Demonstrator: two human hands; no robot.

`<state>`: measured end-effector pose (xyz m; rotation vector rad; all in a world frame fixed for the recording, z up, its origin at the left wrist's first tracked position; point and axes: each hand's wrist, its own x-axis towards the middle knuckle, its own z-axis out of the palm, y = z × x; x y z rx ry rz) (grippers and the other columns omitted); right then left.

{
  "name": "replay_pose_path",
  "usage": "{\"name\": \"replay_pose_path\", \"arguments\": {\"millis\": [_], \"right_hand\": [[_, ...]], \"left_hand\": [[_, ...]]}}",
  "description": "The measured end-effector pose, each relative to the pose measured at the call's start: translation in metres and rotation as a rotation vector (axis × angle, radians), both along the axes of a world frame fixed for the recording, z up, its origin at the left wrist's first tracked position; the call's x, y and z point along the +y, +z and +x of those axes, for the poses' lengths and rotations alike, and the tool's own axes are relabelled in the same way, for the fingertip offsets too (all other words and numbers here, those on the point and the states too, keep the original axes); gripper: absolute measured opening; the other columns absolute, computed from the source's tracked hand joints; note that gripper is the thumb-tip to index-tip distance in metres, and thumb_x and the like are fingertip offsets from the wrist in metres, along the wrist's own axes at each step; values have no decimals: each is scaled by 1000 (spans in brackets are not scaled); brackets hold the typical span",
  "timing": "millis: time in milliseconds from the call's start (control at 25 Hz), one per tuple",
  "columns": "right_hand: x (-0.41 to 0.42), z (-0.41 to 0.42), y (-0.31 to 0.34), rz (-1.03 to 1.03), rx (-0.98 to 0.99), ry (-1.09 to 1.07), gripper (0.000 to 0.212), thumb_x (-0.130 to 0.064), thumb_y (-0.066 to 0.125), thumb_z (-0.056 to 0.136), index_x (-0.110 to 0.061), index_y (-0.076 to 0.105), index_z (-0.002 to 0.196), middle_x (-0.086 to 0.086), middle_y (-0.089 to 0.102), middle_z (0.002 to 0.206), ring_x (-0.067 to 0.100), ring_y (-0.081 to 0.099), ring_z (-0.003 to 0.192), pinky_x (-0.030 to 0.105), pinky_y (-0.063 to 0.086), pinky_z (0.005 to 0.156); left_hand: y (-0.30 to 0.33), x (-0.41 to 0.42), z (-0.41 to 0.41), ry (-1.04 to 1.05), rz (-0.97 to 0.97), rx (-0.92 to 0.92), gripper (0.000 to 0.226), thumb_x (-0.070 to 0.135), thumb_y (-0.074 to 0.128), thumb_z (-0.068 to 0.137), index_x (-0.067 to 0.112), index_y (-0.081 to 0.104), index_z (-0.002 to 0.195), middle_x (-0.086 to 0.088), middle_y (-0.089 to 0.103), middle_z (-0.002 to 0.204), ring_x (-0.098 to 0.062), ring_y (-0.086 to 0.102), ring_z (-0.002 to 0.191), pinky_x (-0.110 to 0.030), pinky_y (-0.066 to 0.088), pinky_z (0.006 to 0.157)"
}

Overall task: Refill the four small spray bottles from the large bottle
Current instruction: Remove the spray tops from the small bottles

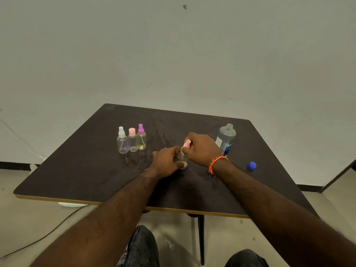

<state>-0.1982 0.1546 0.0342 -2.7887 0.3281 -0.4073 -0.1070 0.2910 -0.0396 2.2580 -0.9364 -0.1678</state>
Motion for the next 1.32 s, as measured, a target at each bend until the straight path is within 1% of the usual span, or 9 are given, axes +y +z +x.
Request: {"name": "replay_pose_path", "arguments": {"millis": [120, 320, 440, 560, 680, 800, 920, 1200, 1320], "right_hand": [[0, -9, 13, 35, -180, -21, 13, -36, 52, 77, -26, 60, 83, -10, 63, 75, 10, 60, 69, 39, 55, 65], [-19, -44, 24, 98, -421, -203, 18, -44, 51, 72, -26, 53, 78, -10, 59, 69, 10, 56, 64, 30, 46, 56], [-45, -71, 11, 142, -467, -421, 20, -44, 59, 73, -27, 52, 81, -11, 60, 77, 12, 55, 71, 30, 46, 60], [-69, -94, -14, 111, -367, -642, 21, -46, 61, 78, -28, 54, 87, -3, 62, 82, 18, 55, 79, 35, 52, 67], [-85, -110, -40, 31, -249, -737, 26, -46, 63, 81, -24, 59, 93, 1, 65, 85, 21, 57, 82, 40, 56, 74], [-97, -115, -59, -23, -106, -752, 29, -47, 61, 87, -21, 61, 99, 3, 67, 91, 24, 59, 89, 42, 54, 79], [-105, -112, -70, -85, 2, -743, 31, -48, 61, 90, -19, 62, 101, 6, 69, 96, 26, 60, 94, 42, 50, 82], [-110, -109, -75, -75, 24, -739, 47, -59, 66, 86, -19, 60, 111, 6, 71, 105, 28, 65, 96, 44, 56, 85], [-108, -112, -73, -64, 32, -735, 53, -61, 66, 84, -18, 59, 114, 6, 71, 107, 28, 66, 95, 43, 57, 85]], "left_hand": [[1, 1, -2, 6, -4, 10, 47, 47, 80, 84, 31, 62, 125, 21, 66, 104, -6, 59, 105, -43, 28, 103], [8, 2, -7, 19, 31, -33, 55, 48, 78, 86, 30, 59, 134, 12, 71, 119, -15, 62, 117, -43, 30, 105], [6, 3, -8, 14, -5, -54, 45, 44, 78, 87, 28, 63, 126, 18, 66, 105, -15, 63, 113, -39, 28, 97], [8, 2, -11, 12, -28, -33, 49, 42, 79, 88, 25, 62, 131, 20, 62, 103, -10, 60, 108, -39, 28, 100], [7, 1, -8, 15, -28, -41, 48, 41, 80, 87, 26, 63, 128, 21, 64, 100, -6, 57, 102, -38, 30, 99], [4, 1, -4, 2, -27, -27, 39, 43, 82, 84, 34, 64, 117, 22, 68, 94, -6, 62, 103, -40, 34, 100], [3, 0, -3, 7, -26, -46, 35, 42, 83, 83, 37, 61, 109, 29, 63, 84, -5, 60, 98, -36, 34, 96], [-6, 1, 5, -29, -39, 11, 43, 53, 82, 74, 37, 65, 111, 23, 73, 89, -6, 67, 101, -50, 43, 106], [-5, -1, 3, -12, -64, 0, 41, 42, 85, 80, 33, 67, 115, 19, 74, 93, -5, 66, 100, -45, 43, 106]]}}
